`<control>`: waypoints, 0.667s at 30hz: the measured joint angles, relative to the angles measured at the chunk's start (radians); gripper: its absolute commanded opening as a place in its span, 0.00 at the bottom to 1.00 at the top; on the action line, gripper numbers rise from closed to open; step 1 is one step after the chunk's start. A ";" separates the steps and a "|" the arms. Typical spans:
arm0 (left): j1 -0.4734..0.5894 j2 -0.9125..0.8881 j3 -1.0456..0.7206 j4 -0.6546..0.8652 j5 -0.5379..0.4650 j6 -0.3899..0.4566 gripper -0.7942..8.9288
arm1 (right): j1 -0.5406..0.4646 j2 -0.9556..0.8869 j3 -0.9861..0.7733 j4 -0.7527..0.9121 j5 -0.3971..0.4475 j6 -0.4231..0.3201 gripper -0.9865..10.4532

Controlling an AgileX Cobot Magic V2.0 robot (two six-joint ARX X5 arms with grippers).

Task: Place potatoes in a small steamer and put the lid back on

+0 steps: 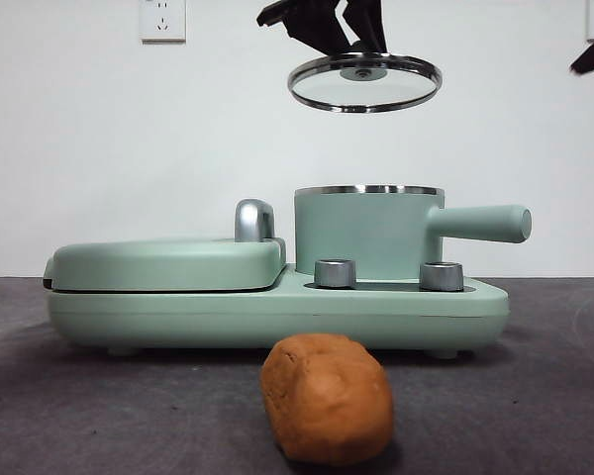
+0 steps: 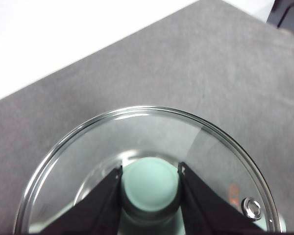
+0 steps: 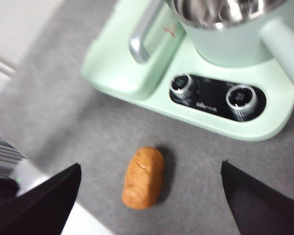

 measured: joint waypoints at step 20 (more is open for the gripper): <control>0.194 -0.157 0.003 -0.222 -0.001 0.072 0.10 | 0.459 0.487 0.098 -0.024 0.370 0.099 0.48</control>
